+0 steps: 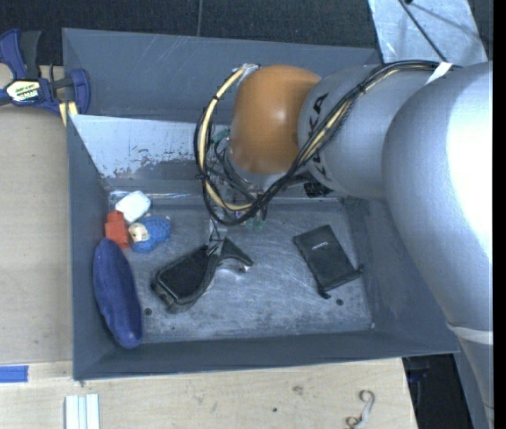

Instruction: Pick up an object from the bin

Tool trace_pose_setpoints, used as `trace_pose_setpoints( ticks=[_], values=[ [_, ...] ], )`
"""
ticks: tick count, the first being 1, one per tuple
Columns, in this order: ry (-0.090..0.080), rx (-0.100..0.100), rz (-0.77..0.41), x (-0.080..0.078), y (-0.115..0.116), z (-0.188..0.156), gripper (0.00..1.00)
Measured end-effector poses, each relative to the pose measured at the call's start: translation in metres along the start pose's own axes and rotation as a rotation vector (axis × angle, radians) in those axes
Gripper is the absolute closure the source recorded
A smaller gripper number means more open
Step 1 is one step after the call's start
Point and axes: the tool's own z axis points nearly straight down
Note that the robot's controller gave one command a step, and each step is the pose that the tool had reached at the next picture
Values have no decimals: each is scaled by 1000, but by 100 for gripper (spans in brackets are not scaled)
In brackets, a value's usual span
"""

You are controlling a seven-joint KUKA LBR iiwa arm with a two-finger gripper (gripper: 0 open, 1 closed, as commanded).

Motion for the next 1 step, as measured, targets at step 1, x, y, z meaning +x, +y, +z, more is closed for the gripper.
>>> trace_pose_setpoints(
  ticks=[1],
  values=[
    [23,2,-191,30,20,-1,0]
  ],
)
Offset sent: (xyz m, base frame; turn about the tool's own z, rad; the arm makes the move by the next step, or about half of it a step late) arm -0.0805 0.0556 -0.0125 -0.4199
